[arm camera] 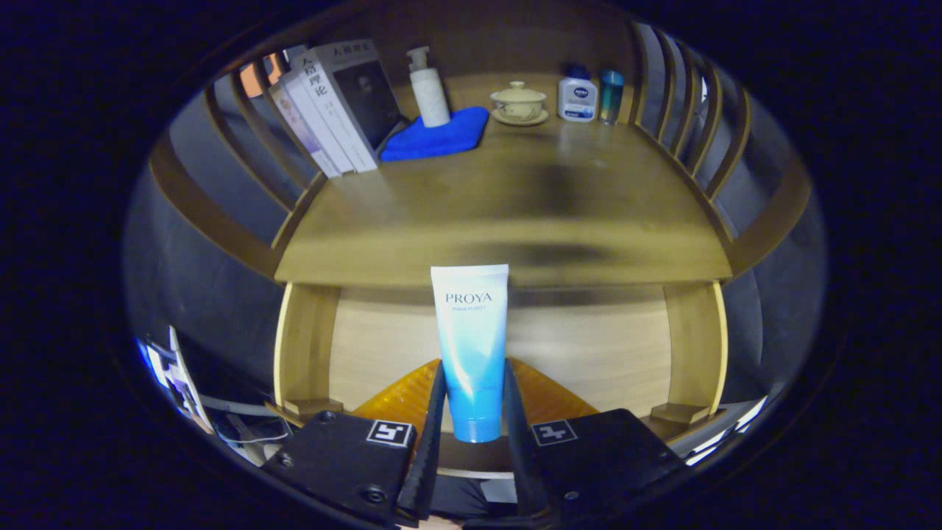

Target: Pull open the drawer, take out the items inside it, and place them on the countertop above the cabinet.

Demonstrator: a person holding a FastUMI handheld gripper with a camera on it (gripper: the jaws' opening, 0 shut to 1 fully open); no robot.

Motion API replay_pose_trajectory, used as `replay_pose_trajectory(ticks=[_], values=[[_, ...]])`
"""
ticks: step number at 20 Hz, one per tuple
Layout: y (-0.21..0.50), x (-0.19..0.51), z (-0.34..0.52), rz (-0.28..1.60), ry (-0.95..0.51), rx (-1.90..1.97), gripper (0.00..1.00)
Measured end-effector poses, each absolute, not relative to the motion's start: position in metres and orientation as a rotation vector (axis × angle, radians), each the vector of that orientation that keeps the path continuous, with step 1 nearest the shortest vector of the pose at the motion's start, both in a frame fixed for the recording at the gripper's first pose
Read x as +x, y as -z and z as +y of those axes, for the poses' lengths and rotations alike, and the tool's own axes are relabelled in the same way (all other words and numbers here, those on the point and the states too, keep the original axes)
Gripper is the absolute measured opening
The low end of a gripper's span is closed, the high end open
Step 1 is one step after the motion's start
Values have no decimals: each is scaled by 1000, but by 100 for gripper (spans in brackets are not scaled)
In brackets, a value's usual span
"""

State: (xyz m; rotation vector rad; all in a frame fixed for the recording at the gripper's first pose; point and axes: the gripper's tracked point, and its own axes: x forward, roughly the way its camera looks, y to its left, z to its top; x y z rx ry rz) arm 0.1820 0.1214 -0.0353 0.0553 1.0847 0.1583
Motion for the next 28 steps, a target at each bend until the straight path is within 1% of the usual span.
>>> replay_pose_trajectory(ticks=[6,13,21,24,26,28], values=[[9,245,129,1039,-136,95,46],[21,297,133,1065,-79,81,46],[34,309,127,1111,-41,100,46],[37,315,117,1101,-22,101,46],[33,316,116,1089,-18,104,49],[32,315,114,1078,-14,107,50]])
